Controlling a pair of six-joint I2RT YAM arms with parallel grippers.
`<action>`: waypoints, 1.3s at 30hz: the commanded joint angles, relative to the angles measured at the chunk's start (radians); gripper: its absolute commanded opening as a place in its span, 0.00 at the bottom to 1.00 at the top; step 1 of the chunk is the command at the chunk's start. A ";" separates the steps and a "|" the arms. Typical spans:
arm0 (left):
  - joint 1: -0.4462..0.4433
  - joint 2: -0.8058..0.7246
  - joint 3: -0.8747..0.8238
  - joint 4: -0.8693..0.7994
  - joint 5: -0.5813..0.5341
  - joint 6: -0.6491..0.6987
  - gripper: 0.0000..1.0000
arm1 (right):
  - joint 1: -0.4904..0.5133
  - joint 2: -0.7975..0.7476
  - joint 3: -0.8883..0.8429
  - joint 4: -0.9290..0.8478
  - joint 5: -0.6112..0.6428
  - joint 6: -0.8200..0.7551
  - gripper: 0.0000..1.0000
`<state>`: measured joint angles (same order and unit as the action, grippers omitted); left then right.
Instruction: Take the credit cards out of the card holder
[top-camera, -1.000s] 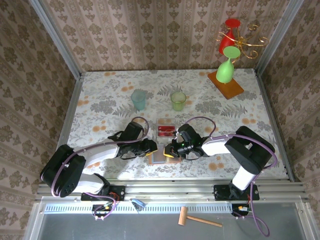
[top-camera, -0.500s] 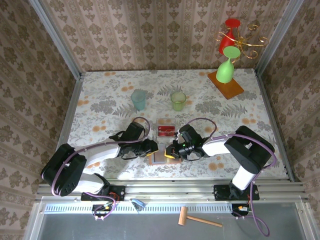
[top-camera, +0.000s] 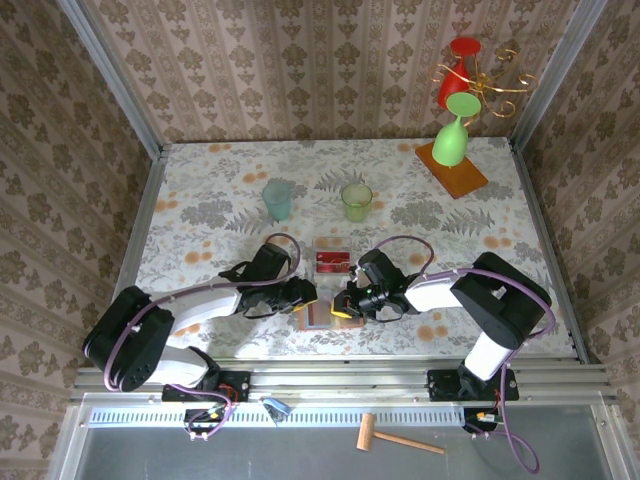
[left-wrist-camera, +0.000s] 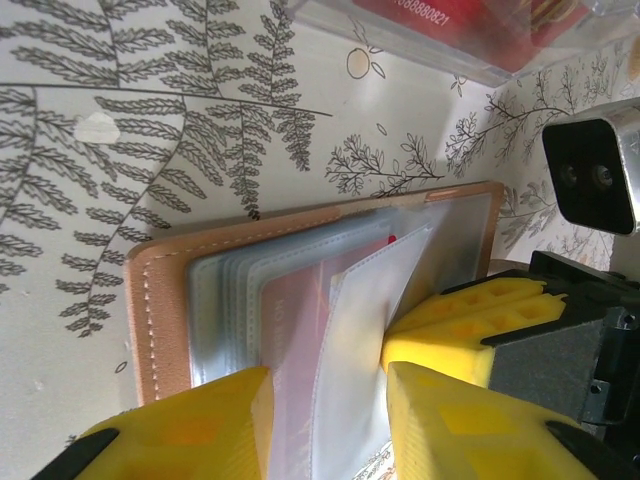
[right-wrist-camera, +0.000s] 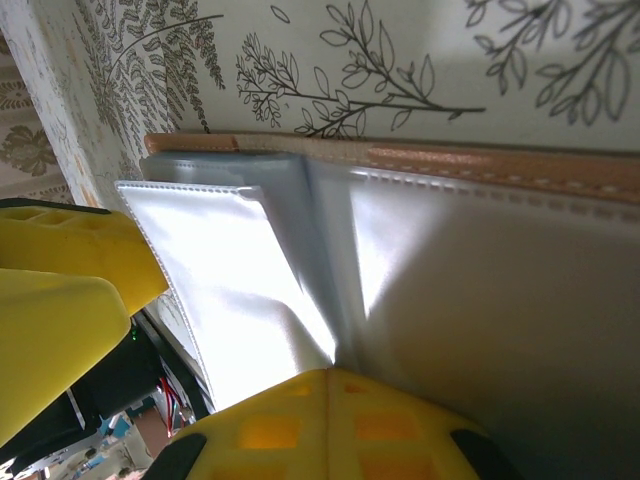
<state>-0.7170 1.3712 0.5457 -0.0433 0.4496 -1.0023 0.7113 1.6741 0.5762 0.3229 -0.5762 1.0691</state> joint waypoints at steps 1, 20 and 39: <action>-0.014 0.022 0.022 0.033 0.017 -0.022 0.36 | -0.003 -0.010 0.008 -0.053 0.029 -0.023 0.05; -0.038 0.046 0.046 0.078 0.038 -0.046 0.27 | -0.004 -0.047 0.012 -0.071 0.038 -0.023 0.10; -0.079 0.086 0.111 0.113 0.053 -0.064 0.35 | -0.076 -0.414 0.063 -0.499 0.197 -0.160 0.19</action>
<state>-0.7834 1.4303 0.6197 0.0433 0.4808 -1.0550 0.6552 1.3075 0.6212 -0.0574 -0.4343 0.9546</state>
